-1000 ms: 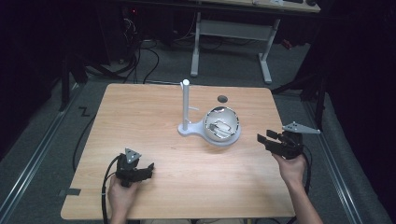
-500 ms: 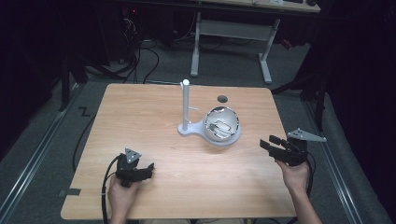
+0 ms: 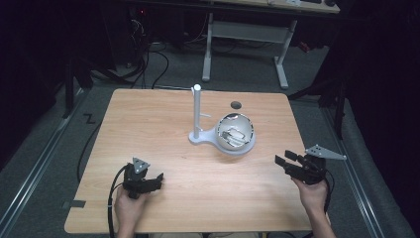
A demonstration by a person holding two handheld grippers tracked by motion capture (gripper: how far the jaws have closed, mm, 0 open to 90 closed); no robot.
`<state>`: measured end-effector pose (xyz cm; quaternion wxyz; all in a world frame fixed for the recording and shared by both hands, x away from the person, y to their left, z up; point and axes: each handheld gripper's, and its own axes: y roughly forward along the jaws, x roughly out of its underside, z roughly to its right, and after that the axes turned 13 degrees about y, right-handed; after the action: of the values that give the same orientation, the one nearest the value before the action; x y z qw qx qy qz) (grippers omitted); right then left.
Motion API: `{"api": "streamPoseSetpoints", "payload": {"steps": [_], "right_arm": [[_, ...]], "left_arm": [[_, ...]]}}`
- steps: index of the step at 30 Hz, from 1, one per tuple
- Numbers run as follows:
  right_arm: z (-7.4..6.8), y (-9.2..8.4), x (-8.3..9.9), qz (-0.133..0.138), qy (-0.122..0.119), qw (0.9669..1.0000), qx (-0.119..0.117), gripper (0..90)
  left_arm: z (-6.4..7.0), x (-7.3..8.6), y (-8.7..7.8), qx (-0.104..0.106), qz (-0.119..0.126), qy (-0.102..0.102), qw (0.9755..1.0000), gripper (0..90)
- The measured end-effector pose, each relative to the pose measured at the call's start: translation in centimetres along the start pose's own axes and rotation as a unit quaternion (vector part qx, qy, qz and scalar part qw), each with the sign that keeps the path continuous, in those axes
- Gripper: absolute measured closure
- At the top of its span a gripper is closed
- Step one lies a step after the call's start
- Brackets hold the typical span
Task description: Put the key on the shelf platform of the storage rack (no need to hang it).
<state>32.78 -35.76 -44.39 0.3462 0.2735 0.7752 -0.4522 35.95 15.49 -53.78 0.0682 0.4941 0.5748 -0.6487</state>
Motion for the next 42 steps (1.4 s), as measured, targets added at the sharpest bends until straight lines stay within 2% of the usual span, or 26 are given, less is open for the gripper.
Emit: {"api": "streamPoseSetpoints", "payload": {"steps": [20, 28, 42], "right_arm": [[0.2, 0.1, 2.4, -0.008, 0.008, 0.9999, 0.006, 47.0], [-0.1, 0.9, 3.7, -0.015, 0.015, 0.9998, 0.003, 48.6], [-1.3, 2.8, 5.1, -0.036, 0.004, 0.9993, 0.0, 49.0]], "left_arm": [[0.0, 0.0, 0.0, -0.001, 0.0, 0.0, 1.0, 19.0], [0.0, 0.0, 0.0, -0.001, 0.0, 0.0, 1.0, 19.0], [0.0, 0.0, 0.0, -0.001, 0.0, 0.0, 1.0, 19.0]]}}
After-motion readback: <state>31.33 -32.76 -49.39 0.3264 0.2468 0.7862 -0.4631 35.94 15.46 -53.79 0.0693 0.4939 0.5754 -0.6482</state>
